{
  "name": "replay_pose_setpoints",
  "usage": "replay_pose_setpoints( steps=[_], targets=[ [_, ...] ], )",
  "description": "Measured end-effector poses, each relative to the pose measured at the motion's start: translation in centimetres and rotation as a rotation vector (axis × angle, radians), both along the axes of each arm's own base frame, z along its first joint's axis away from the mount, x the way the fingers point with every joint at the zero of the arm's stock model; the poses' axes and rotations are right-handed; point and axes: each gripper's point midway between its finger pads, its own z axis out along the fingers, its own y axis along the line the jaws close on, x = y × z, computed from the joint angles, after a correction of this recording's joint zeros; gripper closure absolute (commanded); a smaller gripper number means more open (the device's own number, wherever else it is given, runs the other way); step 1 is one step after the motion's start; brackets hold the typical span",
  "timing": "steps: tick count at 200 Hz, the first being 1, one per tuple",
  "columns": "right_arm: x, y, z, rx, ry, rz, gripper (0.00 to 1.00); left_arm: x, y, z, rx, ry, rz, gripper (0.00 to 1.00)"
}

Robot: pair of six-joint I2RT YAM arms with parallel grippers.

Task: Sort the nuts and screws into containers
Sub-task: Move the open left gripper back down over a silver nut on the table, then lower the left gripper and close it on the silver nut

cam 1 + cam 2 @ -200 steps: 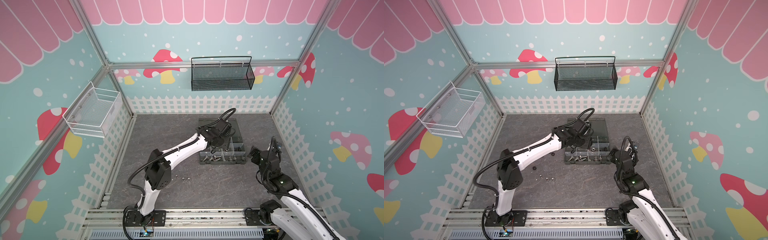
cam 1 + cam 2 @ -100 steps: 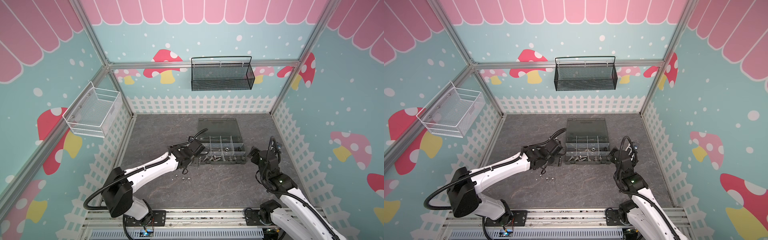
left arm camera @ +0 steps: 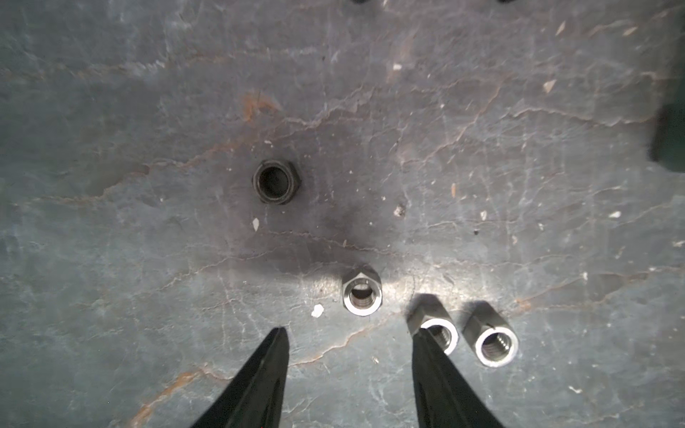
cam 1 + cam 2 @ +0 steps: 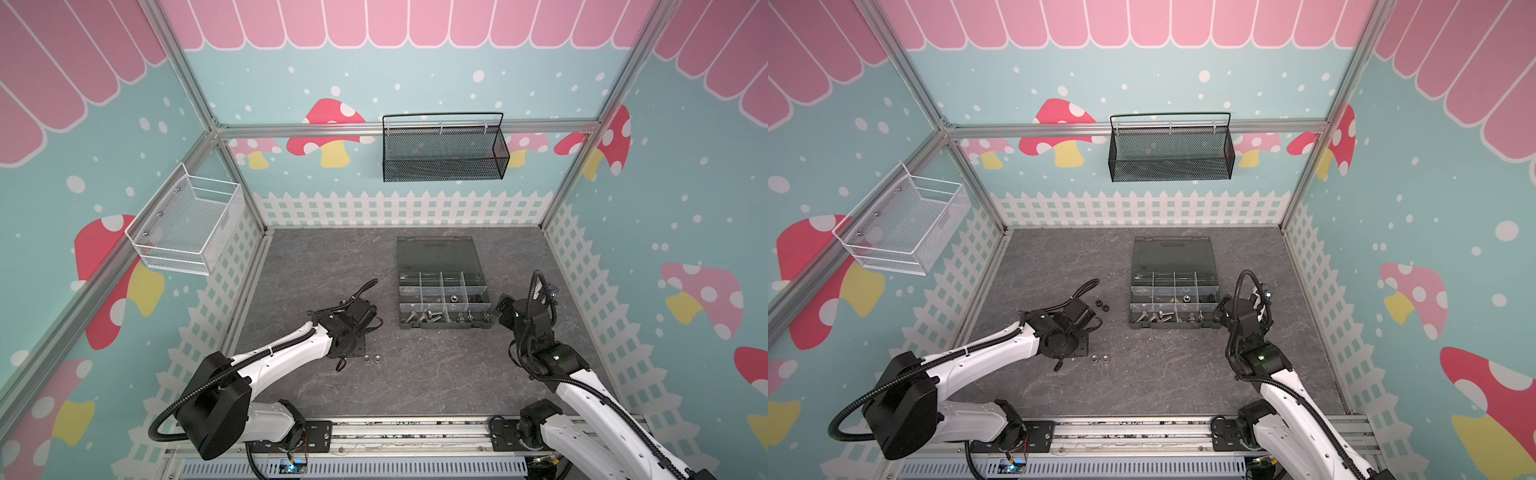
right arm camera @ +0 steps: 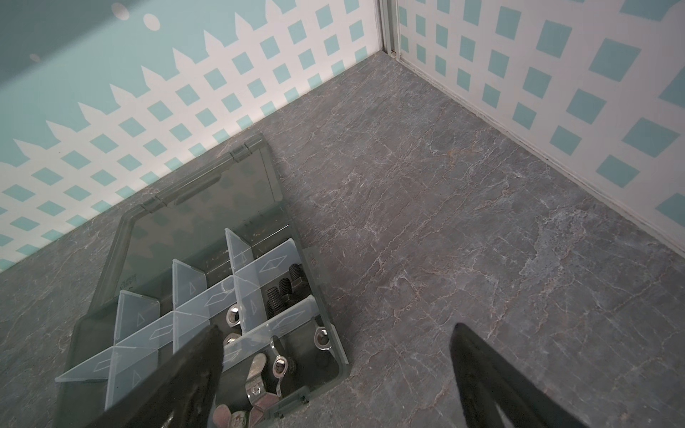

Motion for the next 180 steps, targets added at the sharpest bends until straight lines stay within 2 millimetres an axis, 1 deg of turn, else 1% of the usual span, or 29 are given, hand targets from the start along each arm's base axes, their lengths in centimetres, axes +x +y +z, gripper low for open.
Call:
replay_pose_setpoints(
  steps=[27, 79, 102, 126, 163, 180],
  targets=[
    [0.0, 0.1, -0.2, 0.002, 0.006, 0.001, 0.03, -0.4, -0.1, -1.1, -0.019, 0.036, 0.005, 0.49],
    [0.1, 0.1, -0.3, 0.008, 0.01, -0.002, 0.03, 0.1, -0.8, -2.5, -0.055, 0.068, 0.015, 0.51],
    [0.1, 0.1, -0.4, 0.011, 0.011, -0.005, 0.03, 0.1, -0.7, -3.1, -0.062, 0.082, 0.028, 0.53],
    [0.1, 0.1, -0.5, 0.014, 0.013, -0.007, 0.03, -0.1, -0.2, -3.7, -0.061, 0.098, 0.041, 0.57],
    [0.2, 0.1, -0.8, 0.016, 0.022, -0.01, 0.03, 0.0, 0.0, -3.8, -0.066, 0.101, 0.05, 0.59],
    [0.2, 0.2, -0.9, 0.014, 0.027, -0.01, 0.03, 0.0, 0.0, -3.9, -0.065, 0.103, 0.053, 0.62]
  ],
)
